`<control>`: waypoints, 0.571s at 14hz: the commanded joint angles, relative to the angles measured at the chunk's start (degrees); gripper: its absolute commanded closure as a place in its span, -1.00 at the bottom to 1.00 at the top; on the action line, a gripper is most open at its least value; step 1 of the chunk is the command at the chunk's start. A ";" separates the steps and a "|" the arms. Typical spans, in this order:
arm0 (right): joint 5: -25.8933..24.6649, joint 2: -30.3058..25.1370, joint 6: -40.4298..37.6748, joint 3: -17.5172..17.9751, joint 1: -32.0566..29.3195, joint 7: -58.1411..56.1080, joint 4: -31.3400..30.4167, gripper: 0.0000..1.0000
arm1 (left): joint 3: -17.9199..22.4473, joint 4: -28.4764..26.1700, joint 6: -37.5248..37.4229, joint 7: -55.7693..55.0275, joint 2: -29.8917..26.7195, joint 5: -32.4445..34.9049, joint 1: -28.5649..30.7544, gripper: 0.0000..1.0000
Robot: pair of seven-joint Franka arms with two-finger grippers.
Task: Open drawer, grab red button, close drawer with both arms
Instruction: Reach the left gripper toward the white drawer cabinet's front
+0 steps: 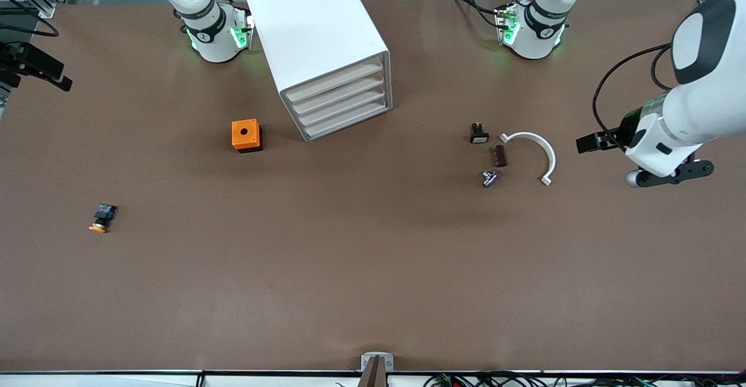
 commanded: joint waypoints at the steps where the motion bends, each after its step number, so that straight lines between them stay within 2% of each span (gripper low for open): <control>1: -0.11 -0.88 -1.09 -0.05 0.23 0.65 0.31 -1.00 | -0.28 0.98 0.19 -0.55 2.28 -2.02 -0.67 -1.00; 4: -0.20 -0.35 -1.00 -0.14 0.14 0.13 1.02 -1.00 | -0.28 0.89 0.28 -2.47 5.19 -5.36 -1.81 -1.00; 8: -0.28 0.09 -1.00 -0.32 -0.30 -0.05 1.28 -1.00 | -0.28 0.98 0.28 -9.51 8.88 -5.72 -5.94 -1.00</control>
